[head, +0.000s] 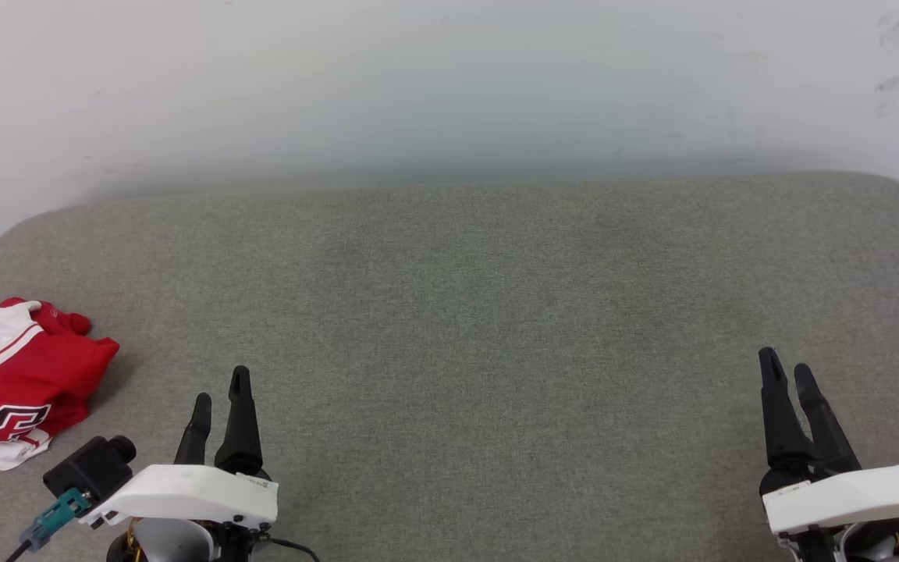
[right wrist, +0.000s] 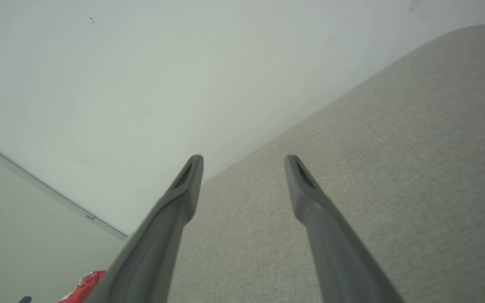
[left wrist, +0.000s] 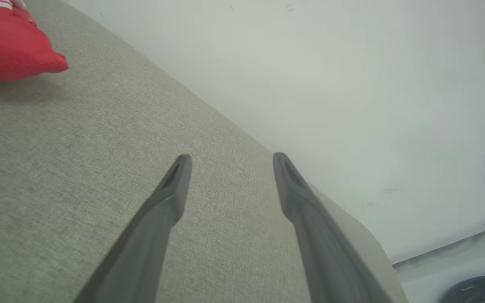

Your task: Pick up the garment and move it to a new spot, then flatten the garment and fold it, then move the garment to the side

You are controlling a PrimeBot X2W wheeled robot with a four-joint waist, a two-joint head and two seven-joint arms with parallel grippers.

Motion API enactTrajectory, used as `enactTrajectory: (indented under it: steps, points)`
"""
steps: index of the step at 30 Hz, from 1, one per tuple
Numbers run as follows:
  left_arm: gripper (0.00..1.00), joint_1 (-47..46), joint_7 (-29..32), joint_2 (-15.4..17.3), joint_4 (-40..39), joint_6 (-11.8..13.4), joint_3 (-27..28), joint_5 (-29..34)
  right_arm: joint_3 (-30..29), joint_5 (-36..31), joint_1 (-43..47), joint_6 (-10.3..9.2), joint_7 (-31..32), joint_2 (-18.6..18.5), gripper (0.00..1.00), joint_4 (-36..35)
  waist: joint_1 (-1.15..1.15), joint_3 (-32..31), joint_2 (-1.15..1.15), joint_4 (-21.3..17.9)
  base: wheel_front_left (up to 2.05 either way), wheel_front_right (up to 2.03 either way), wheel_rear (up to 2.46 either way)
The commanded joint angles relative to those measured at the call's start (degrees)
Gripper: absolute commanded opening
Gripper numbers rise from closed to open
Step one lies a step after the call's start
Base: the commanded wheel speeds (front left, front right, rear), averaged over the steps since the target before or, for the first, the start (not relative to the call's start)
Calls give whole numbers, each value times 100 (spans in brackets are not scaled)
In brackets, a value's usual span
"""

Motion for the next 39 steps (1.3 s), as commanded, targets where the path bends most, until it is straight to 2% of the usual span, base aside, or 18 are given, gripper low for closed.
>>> enactTrajectory:
  steps: [1,20,39]
  points:
    - [100,4,-49,35,-107,45,-22,184,20,-197,-3,11,-68,-6,100,-103,0,0,0,-3,0,0,0]
    - [100,133,-370,147,-291,210,-381,1504,84,-1543,134,12,-382,-5,100,-215,0,-2,0,-19,0,0,0]
    - [100,235,-635,166,-392,69,-520,2525,155,-2597,282,13,-650,-4,100,-418,0,12,0,-30,0,0,0]
